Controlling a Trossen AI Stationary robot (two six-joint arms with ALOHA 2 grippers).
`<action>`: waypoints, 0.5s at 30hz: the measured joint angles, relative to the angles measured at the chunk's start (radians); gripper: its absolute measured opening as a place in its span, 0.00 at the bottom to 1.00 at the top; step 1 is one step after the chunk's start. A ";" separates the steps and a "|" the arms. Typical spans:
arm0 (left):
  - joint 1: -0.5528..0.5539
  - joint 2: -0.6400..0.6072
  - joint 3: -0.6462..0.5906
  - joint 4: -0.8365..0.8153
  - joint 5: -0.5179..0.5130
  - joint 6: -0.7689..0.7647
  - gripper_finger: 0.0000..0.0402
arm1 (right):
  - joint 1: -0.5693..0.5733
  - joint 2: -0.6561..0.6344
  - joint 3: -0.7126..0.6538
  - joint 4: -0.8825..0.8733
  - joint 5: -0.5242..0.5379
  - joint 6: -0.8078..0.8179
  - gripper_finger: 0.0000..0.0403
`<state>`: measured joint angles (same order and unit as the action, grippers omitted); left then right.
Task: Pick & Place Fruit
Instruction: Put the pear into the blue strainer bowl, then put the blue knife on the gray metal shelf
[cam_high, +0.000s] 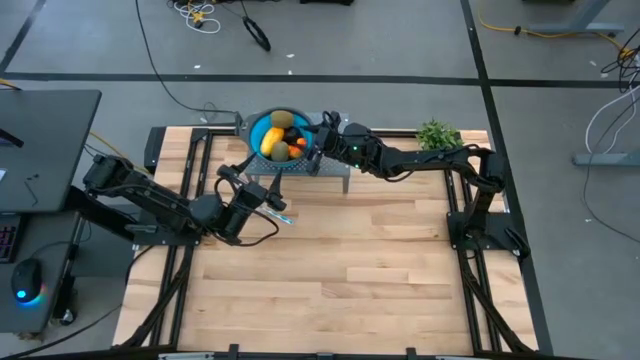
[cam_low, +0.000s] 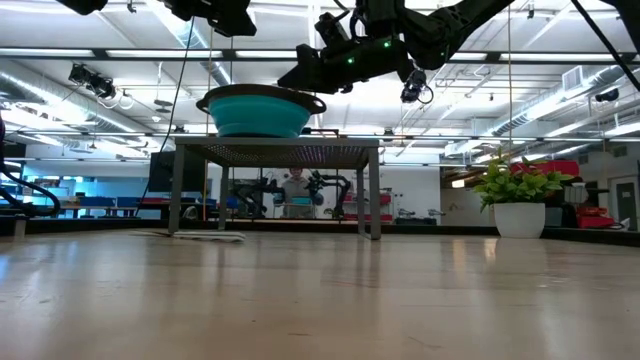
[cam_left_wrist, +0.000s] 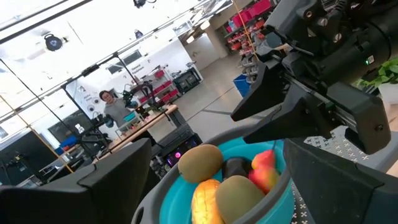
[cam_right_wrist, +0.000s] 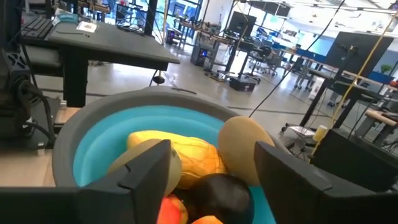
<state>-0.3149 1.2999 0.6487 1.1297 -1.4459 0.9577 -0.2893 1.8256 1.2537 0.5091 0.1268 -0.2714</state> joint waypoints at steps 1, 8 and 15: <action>0.000 0.000 0.000 0.000 0.000 0.000 0.93 | 0.000 0.000 0.000 0.000 0.000 -0.003 0.60; 0.000 0.000 0.000 0.000 0.001 0.000 0.93 | 0.007 -0.008 0.000 -0.013 0.004 -0.003 0.70; 0.000 0.000 0.000 0.000 0.001 0.000 0.93 | 0.074 -0.067 0.000 -0.124 0.101 -0.029 0.70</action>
<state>-0.3149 1.2999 0.6487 1.1294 -1.4446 0.9577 -0.2158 1.7588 1.2537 0.3856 0.2275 -0.3008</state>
